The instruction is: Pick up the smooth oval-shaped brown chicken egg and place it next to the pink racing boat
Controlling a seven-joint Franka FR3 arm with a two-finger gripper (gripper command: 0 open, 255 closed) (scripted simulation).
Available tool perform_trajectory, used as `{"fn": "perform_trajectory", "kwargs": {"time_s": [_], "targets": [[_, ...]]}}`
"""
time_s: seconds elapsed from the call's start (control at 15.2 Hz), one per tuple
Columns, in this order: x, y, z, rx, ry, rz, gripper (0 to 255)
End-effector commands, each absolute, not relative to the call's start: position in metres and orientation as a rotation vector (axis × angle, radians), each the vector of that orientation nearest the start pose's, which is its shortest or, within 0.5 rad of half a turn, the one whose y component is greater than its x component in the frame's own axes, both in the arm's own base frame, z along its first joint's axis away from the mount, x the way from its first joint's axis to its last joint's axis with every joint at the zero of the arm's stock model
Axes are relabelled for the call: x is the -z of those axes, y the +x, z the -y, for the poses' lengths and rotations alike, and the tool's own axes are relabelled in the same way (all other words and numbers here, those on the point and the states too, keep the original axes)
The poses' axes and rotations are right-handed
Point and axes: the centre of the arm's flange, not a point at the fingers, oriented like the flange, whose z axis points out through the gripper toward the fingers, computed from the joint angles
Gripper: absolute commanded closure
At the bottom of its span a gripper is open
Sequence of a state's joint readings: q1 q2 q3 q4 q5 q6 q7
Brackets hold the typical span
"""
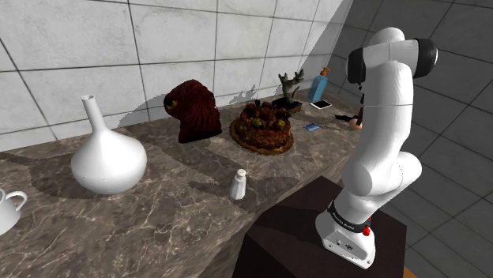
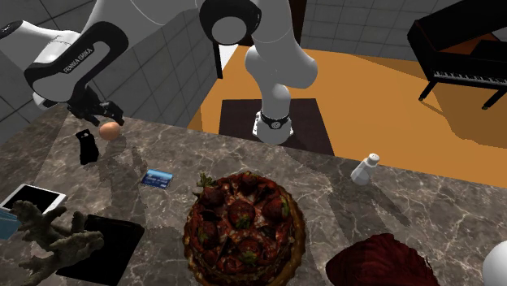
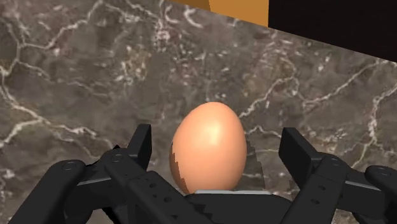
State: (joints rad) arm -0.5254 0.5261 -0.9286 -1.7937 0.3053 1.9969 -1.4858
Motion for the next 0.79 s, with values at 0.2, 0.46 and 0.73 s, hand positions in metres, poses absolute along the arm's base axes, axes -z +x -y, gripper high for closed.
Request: {"fn": "perform_trajectory", "kwargs": {"time_s": [0.2,0.46,0.73], "targets": [[-0.386,0.148,0.613,-0.237,-3.053,-0.100,0],[-0.396,0.150,0.614,-0.237,-3.053,-0.100,0],[-0.396,0.150,0.614,-0.237,-3.053,-0.100,0]]}}
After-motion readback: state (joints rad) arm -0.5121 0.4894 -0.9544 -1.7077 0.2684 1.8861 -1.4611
